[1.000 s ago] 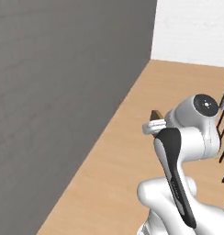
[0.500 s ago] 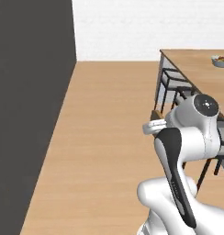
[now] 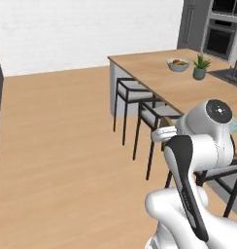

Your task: Start the toaster. Once the lever pops up, take the bread to the plate on the dining counter.

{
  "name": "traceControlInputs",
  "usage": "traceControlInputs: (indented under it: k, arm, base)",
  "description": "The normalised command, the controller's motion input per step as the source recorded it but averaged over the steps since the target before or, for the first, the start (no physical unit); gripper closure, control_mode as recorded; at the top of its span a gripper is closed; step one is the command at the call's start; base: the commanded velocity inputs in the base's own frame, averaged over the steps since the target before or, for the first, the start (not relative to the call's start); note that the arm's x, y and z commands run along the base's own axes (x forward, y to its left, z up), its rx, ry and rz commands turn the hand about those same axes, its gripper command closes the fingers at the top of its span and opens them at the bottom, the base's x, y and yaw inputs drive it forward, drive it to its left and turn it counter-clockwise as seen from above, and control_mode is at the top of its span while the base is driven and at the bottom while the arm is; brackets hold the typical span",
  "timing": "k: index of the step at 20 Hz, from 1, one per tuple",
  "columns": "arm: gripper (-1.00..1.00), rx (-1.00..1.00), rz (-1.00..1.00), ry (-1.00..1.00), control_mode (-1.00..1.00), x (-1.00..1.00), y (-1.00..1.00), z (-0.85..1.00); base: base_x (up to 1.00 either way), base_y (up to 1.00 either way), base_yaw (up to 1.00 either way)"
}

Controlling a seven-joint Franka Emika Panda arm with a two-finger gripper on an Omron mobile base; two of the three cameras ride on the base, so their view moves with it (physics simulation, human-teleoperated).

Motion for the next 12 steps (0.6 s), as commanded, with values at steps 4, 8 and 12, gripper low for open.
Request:
traceControlInputs:
  k: [4, 8, 12]
  arm:
    - [1.0, 0.0, 0.0, 0.0, 1.0, 0.0, 0.0, 0.0]
    - [1.0, 0.0, 0.0, 0.0, 1.0, 0.0, 0.0, 0.0]
    - [1.0, 0.0, 0.0, 0.0, 1.0, 0.0, 0.0, 0.0]
  base:
    - [0.9, 0.22, -0.56]
    - [0.69, 0.29, -0.62]
    - [0.25, 0.25, -0.71]
